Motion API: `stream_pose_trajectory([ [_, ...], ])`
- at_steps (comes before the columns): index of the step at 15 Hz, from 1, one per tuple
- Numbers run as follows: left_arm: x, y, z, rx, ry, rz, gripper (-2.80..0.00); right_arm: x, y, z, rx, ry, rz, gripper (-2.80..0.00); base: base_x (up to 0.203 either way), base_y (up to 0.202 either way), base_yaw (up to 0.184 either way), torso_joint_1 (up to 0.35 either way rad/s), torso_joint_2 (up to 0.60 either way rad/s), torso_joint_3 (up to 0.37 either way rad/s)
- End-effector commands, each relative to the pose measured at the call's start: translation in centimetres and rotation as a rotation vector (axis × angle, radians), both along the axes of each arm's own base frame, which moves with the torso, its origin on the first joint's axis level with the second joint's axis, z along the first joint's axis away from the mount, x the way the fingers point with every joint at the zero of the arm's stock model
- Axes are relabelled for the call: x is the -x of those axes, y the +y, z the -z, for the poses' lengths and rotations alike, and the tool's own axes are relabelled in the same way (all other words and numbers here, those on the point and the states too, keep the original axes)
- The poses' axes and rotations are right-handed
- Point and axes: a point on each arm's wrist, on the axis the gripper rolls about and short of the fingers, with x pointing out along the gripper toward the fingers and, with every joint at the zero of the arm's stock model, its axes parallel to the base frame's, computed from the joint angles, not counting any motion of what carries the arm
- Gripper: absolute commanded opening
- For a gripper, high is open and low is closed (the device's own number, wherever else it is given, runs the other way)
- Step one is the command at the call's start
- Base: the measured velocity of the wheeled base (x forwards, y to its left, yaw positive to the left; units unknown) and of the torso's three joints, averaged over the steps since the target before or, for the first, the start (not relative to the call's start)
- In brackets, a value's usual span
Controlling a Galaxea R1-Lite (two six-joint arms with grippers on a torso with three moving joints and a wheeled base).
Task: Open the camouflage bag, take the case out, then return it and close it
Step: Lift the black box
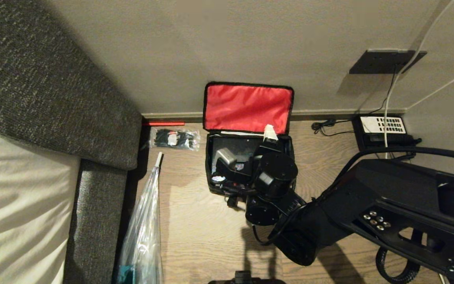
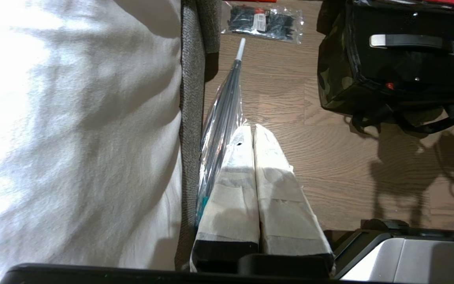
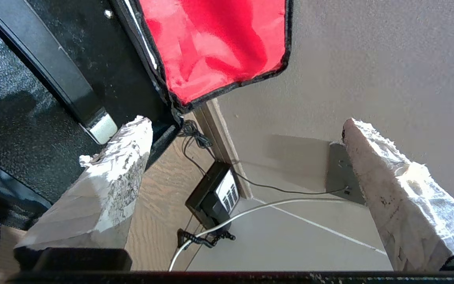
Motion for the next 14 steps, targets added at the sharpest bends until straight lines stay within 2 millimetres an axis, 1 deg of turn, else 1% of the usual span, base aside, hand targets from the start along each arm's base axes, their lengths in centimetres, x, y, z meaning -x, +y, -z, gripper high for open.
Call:
stream_pose_trajectory([
  [1,0.0,0.0,0.1,0.001,0.001,-0.001,-2.8,-0.1,0.0,0.2,0.004,-0.001,0.007,0.0,0.0,0.0,0.0,0.002,0.01,-0.092],
  [5,0.0,0.0,0.1,0.001,0.0,-0.001,-2.8,-0.2,0.1,0.7,0.011,0.007,0.007,0.0,0.0,0.0,0.0,0.003,0.0,-0.159],
  [8,0.0,0.0,0.1,-0.002,0.001,-0.001,-2.8,-0.2,0.2,0.6,0.012,0.005,0.009,0.0,0.0,0.0,0.0,0.004,0.0,-0.046],
  [10,0.0,0.0,0.1,-0.002,0.001,-0.001,-2.8,-0.5,0.4,1.9,0.038,0.023,0.012,0.0,0.0,0.0,0.0,0.0,0.0,0.0],
  [14,0.0,0.0,0.1,-0.002,0.0,-0.001,-2.8,-0.9,0.7,4.0,0.039,0.003,0.0,0.0,0.0,0.0,0.0,0.0,0.0,0.0],
])
